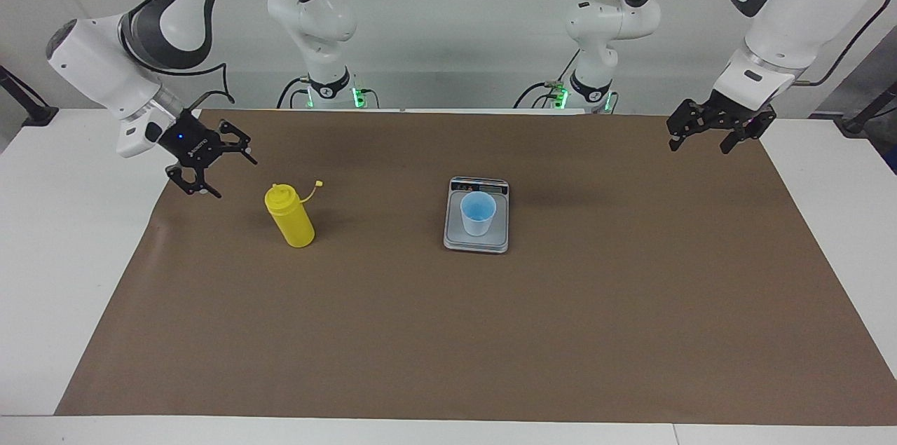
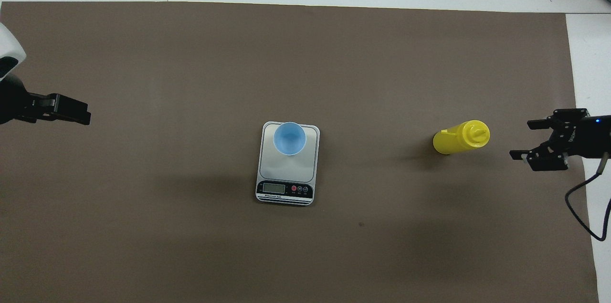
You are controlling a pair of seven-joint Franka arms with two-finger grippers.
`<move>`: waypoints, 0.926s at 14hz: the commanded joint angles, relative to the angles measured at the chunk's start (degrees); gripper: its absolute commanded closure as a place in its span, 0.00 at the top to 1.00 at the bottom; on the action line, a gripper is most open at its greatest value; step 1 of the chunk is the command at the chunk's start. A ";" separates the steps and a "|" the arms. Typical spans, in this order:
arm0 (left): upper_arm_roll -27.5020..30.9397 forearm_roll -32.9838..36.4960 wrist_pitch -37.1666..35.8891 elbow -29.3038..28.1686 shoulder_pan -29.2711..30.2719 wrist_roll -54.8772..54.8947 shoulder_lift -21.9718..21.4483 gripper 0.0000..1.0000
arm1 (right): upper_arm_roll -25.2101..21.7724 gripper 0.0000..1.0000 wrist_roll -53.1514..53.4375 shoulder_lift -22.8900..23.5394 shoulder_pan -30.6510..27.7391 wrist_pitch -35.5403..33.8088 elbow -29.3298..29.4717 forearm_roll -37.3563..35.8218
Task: Pour seasoning into cup on scale with both arms
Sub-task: 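Reach the right gripper to the yellow bottle and grasp it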
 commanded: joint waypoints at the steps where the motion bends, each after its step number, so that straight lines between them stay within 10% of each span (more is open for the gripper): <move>1: -1.33 0.40 -3.90 4.75 0.86 0.48 0.55 1.00 | 0.39 1.00 -10.80 1.20 -1.66 3.87 -4.44 5.93; 13: -1.24 1.46 -1.89 3.18 0.41 0.57 -0.15 1.00 | 0.48 1.00 -36.50 11.32 3.24 11.87 -8.40 29.74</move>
